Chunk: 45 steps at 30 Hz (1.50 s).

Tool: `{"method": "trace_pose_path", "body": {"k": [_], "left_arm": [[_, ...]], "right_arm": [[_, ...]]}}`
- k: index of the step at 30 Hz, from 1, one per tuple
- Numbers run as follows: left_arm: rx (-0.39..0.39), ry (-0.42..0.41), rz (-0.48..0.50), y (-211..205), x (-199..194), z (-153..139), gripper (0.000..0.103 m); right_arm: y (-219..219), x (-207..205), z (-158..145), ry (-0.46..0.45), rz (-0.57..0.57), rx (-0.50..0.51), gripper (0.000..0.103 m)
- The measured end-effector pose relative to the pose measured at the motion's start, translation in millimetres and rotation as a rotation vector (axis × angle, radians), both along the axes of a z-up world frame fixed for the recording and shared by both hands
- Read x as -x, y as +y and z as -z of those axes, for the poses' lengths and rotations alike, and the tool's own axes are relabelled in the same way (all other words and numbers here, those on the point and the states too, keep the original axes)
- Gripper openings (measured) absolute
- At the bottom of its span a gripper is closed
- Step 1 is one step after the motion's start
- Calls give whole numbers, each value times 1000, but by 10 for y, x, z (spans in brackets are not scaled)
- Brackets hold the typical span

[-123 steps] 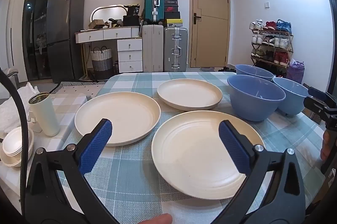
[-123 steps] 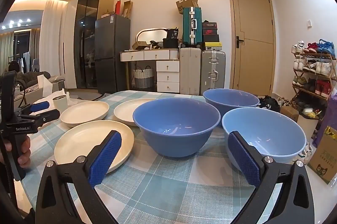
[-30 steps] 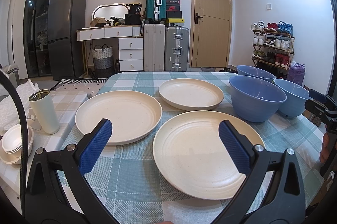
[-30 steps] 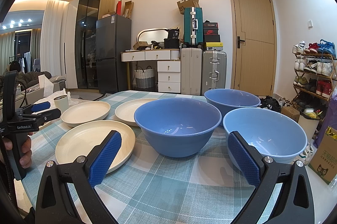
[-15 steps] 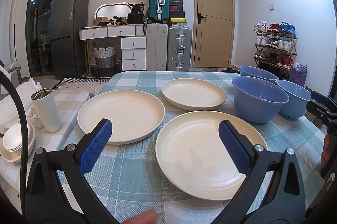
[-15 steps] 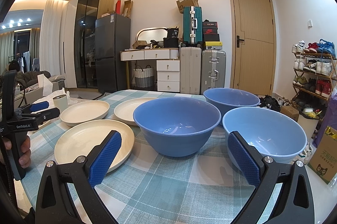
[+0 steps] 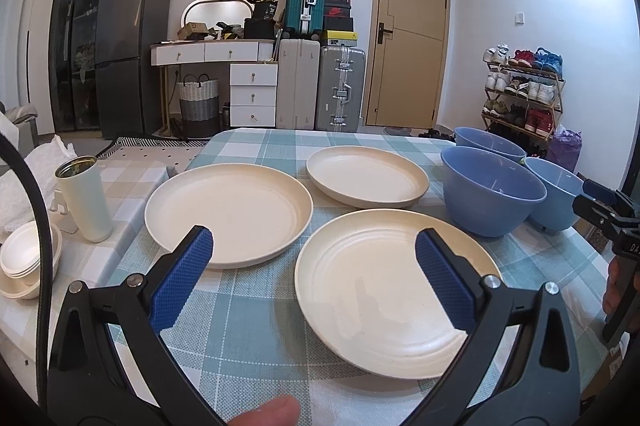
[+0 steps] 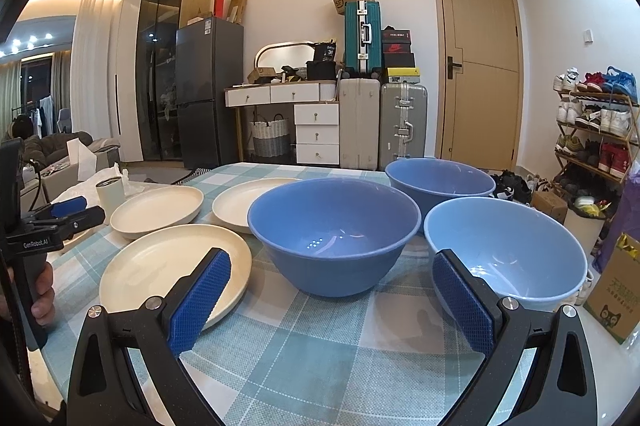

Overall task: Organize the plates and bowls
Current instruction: 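Move left tool to a cream plate rim while right tool approaches another plate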

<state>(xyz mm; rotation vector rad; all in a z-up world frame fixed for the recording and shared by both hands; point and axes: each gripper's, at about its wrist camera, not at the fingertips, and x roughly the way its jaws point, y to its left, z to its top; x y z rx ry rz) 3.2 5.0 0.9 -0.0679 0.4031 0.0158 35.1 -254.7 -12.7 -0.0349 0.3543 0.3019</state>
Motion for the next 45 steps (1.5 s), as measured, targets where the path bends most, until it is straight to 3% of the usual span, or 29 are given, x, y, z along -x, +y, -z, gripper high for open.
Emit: {"method": "trace_pose_path", "body": {"k": [8, 15, 25, 45], "left_arm": [[23, 3, -22, -20, -15, -156, 101], [-27, 42, -93, -92, -47, -309, 101], [-41, 76, -110, -177, -53, -482, 101], [1, 165, -173, 189, -350, -561, 101]], "right_arm": [[121, -85, -149, 38, -48, -9, 103], [248, -138, -331, 56, -65, 3, 103], [399, -276, -574, 88, -110, -32, 103], [1028, -630, -764, 138, -184, 31, 103]]}}
